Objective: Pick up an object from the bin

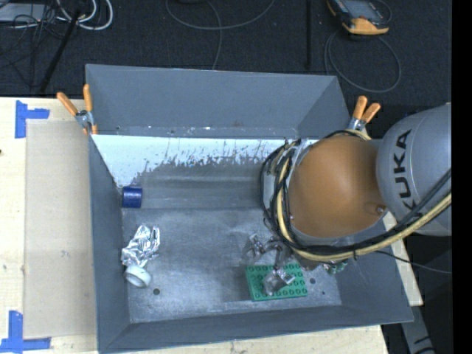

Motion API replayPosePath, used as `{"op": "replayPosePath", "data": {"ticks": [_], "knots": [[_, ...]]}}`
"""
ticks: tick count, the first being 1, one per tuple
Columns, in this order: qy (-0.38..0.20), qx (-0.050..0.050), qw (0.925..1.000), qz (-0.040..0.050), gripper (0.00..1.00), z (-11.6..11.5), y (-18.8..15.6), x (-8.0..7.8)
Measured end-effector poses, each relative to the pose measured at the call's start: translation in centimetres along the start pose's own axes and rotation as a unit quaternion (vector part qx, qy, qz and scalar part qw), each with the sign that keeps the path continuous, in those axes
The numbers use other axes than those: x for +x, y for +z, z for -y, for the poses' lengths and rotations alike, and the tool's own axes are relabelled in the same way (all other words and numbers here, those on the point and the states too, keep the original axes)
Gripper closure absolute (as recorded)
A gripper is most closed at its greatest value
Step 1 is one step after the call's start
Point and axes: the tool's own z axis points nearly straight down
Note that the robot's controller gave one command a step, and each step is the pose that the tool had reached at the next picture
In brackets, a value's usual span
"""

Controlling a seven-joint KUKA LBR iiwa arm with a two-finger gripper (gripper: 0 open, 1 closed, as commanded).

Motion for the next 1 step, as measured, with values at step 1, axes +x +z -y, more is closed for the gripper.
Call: {"op": "replayPosePath", "data": {"ticks": [1], "knots": [[-0.051,0.0,0.9987,0.002,1.0,1.12,-10.08,-2.93]]}}
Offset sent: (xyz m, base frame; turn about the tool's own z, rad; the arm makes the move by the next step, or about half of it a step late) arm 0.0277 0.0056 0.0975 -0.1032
